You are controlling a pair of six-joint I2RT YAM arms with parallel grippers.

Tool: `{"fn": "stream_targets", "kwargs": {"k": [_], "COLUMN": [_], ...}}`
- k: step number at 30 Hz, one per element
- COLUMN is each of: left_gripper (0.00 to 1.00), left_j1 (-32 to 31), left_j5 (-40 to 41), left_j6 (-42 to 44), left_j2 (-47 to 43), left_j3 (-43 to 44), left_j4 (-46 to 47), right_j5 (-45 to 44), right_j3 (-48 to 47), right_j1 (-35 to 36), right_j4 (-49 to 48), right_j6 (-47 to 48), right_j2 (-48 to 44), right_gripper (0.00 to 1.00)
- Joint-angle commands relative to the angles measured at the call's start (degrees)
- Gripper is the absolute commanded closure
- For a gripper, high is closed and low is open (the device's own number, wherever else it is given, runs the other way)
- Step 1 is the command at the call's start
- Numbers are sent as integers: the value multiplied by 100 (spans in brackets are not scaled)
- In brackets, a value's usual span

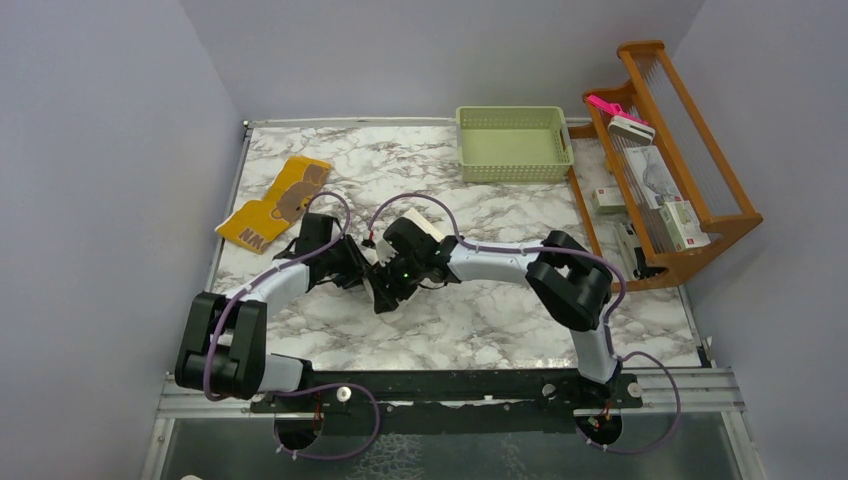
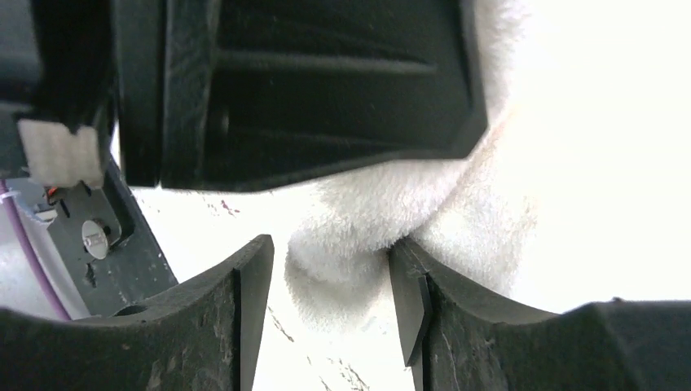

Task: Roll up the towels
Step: Roll the towel at the center of the board.

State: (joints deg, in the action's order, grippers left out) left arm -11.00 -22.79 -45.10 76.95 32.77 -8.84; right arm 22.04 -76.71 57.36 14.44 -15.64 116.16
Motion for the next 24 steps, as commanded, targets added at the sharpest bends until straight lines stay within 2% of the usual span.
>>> {"fn": "stream_targets", "kwargs": {"k": [1, 5, 9, 12, 13, 14, 16, 18, 20, 24], "left_gripper": [73, 85, 100, 100, 100, 100, 100, 100, 100, 100], "left_j1": [-33, -32, -33, -31, -33, -33, -33, -29, -22, -24], "left_j5": [452, 681, 798, 842, 872, 905, 965, 1013, 1059, 1164], "left_j6": [256, 379, 516, 625, 658, 687, 734, 787, 830, 869], "left_j2": [112, 262, 490, 628, 665, 710, 805, 952, 1109, 1447], "left_j3": [298, 421, 584, 757, 817, 875, 1006, 1175, 1344, 1618], "left_j4": [-287, -462, -586, -702, -745, -786, -876, -994, -1105, -1324], "right_j5": [-574, -709, -656, -489, -495, -511, -682, -945, -1182, -1713], "right_j3": [214, 249, 225, 171, 154, 136, 142, 283, 440, 497], "right_j1": [44, 50, 53, 55, 54, 51, 55, 55, 61, 330], "right_j4": [-242, -282, -239, -168, -140, -105, -89, -183, -256, -269], "right_j6": [-41, 43, 197, 323, 362, 444, 546, 593, 611, 610], "right_j2": [-76, -33, 23, 11, -7, -52, -195, -482, -743, -980], "right_gripper": [47, 54, 69, 89, 89, 82, 57, 42, 37, 37]}}
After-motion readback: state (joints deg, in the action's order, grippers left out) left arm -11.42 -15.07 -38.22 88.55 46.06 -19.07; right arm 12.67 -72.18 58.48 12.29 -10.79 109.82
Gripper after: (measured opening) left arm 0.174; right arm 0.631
